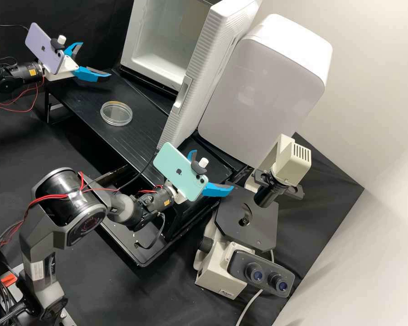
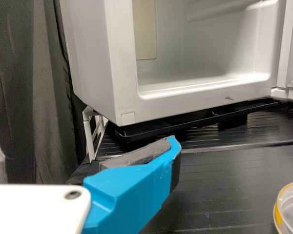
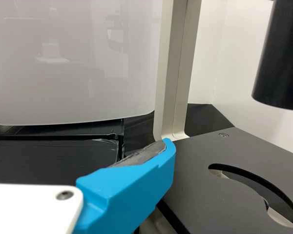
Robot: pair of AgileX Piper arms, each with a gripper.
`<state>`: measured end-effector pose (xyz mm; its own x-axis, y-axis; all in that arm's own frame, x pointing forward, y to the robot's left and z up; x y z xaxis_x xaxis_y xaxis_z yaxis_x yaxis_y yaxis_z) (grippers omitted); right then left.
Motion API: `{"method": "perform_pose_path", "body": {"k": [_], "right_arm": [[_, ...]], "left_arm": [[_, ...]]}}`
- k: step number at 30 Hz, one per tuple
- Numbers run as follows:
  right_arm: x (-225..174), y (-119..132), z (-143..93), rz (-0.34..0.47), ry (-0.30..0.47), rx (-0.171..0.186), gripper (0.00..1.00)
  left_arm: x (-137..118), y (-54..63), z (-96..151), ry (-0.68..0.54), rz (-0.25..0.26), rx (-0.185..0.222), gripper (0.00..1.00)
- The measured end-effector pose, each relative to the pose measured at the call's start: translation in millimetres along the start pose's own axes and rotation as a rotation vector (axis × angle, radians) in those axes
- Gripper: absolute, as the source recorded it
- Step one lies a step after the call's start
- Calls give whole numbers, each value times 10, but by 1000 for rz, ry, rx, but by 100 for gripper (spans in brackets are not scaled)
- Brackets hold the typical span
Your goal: Place the petri dish in the incubator
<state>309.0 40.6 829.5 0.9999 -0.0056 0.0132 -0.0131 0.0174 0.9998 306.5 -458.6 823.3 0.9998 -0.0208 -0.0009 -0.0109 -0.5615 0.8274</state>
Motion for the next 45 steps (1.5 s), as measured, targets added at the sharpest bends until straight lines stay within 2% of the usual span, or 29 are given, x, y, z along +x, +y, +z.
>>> {"method": "perform_pose_path", "body": {"k": [12, 16, 21, 34, 39, 45], "right_arm": [[0, 0, 0, 0, 0, 0, 100], [0, 0, 0, 0, 0, 0, 100], [0, 0, 0, 0, 0, 0, 100], [0, 0, 0, 0, 0, 0, 100], [0, 0, 0, 0, 0, 0, 100], [0, 0, 0, 0, 0, 0, 100]], "left_arm": [[0, -1, 6, -6, -1, 3, 100], [-35, -8, 28, -30, -9, -20, 100], [-246, 65, 115, -72, 7, -42, 100], [-795, 270, 371, -238, 96, -101, 100], [-953, 223, 571, -340, 78, -103, 100], [-1114, 62, 719, -413, 23, -75, 100]]}}
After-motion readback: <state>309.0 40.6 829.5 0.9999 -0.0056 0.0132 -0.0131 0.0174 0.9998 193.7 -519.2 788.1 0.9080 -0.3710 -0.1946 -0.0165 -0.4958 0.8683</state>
